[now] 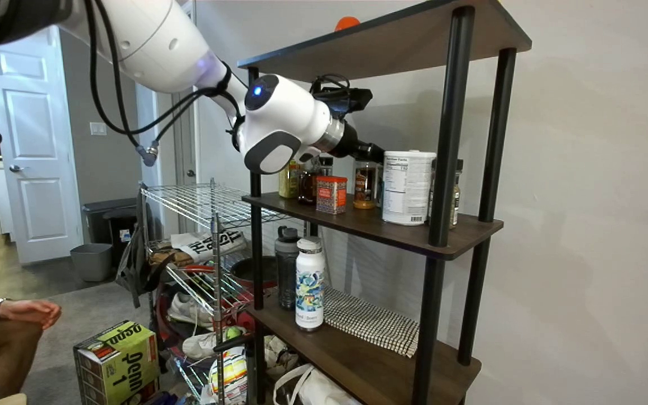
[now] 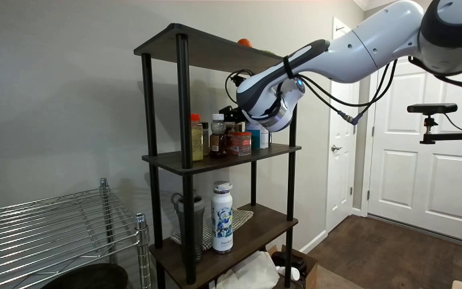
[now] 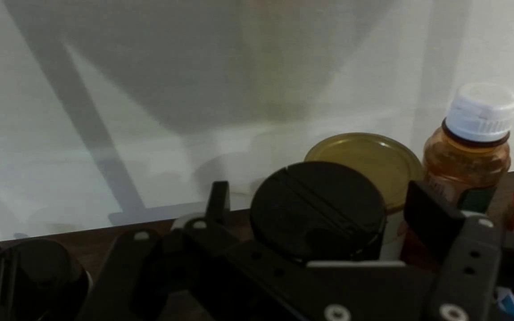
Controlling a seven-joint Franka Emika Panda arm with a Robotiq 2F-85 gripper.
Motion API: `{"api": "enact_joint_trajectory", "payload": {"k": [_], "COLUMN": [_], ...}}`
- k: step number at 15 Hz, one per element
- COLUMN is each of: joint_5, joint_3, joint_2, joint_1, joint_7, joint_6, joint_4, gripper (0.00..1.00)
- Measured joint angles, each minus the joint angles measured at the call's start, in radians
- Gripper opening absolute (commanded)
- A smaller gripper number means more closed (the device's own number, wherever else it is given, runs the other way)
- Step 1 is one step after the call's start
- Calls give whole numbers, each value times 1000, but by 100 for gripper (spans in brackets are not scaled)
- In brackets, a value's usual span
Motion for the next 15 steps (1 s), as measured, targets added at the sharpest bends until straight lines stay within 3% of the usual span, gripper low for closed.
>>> {"api": "enact_joint_trajectory", "payload": {"k": [6,15], "joint_5": [19,43], "joint_3": [-6,-14], "joint_2": [23,44], "joint_1": [0,0], "joint_7": [0,0], "joint_6": [0,0], "joint_4": [-1,-19], "gripper": [36,36]}}
